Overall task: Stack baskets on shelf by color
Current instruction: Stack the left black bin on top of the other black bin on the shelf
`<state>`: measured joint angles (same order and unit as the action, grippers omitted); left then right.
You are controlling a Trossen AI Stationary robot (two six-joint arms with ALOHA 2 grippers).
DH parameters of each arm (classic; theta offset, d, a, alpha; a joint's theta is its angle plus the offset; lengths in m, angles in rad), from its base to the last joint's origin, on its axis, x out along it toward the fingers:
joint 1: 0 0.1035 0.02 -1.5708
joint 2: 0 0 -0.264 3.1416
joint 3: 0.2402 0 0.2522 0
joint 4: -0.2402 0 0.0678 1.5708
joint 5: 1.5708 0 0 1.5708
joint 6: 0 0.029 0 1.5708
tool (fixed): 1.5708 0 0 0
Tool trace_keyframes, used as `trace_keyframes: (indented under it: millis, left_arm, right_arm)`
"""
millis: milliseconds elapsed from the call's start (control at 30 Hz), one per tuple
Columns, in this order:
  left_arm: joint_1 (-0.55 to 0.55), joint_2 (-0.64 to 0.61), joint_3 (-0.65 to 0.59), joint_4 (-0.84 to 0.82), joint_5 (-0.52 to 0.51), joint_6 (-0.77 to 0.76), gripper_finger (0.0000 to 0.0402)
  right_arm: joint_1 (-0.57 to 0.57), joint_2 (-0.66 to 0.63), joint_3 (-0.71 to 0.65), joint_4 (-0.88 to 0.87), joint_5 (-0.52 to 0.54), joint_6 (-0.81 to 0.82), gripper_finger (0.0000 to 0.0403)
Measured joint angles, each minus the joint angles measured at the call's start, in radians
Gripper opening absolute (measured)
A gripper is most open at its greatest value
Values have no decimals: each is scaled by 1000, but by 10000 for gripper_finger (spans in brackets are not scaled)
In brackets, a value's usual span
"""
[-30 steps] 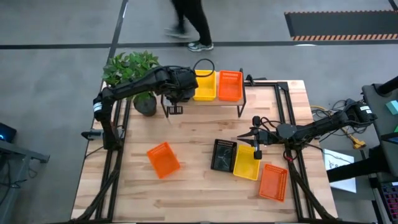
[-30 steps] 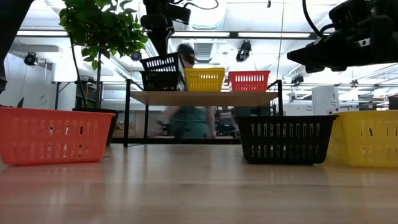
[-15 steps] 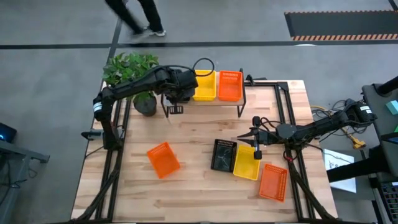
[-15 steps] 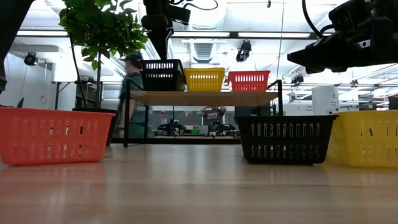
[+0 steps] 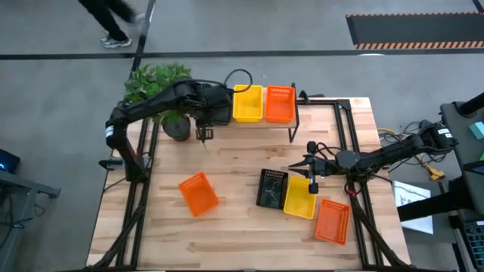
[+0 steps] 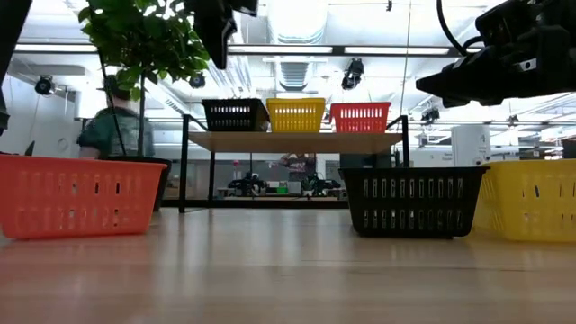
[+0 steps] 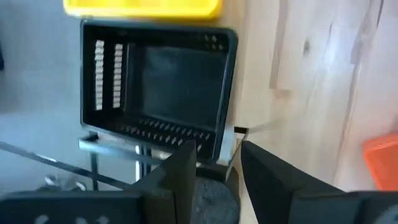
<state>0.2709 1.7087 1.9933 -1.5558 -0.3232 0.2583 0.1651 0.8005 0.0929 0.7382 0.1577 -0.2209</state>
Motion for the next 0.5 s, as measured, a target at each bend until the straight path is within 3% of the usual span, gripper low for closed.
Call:
trace_keyframes:
  millis: [333, 500]
  left_arm:
    - [4, -48, -113, 7, 35, -50, 31]
    - [3, -48, -233, 142, 101, -51, 3]
  right_arm:
    - [0, 0, 3, 7, 0, -34, 31]
    - [0, 0, 9, 7, 0, -33, 31]
